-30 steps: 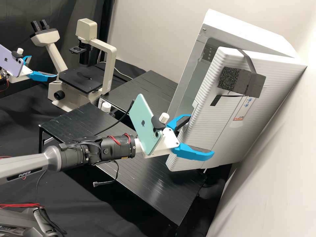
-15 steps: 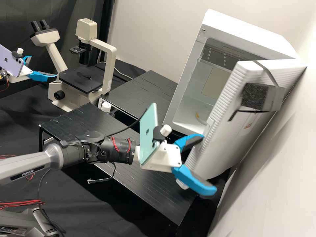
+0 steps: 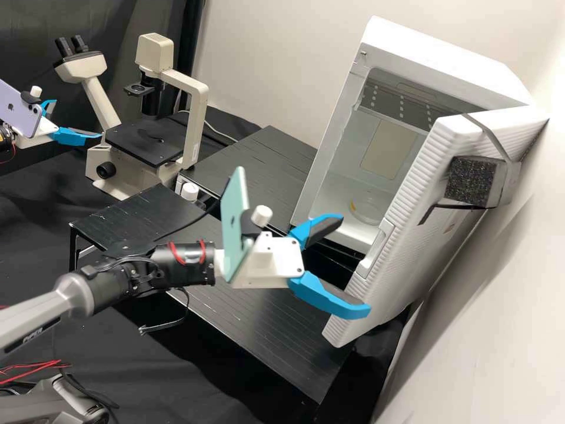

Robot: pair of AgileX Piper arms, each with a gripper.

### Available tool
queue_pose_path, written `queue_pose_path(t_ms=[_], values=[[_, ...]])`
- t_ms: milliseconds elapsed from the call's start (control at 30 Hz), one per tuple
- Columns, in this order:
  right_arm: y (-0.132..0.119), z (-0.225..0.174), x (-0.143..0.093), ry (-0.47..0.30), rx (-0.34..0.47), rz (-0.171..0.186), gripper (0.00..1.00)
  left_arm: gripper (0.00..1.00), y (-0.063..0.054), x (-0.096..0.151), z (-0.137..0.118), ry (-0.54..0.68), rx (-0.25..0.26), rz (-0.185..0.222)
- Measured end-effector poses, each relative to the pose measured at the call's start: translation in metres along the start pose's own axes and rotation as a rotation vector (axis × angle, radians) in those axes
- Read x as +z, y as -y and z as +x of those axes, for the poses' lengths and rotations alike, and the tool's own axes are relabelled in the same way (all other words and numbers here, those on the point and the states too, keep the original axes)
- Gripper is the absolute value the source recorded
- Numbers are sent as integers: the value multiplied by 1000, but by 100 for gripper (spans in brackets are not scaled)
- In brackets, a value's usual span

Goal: Open the incubator door.

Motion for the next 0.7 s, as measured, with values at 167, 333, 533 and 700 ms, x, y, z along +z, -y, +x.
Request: queue_pose_path(t_ms=[167, 333, 533, 700], values=[[-19, -19, -5, -121, 142, 21, 100, 100, 0, 0, 0, 0, 0, 0], [-16, -35, -11, -373, 133, 160, 100, 100, 0, 0, 0, 0, 0, 0], [-2, -48, -19, -733, -41, 389, 100, 100, 0, 0, 0, 0, 0, 0], [23, -51, -22, -851, -235, 438, 100, 100, 0, 0, 0, 0, 0, 0]])
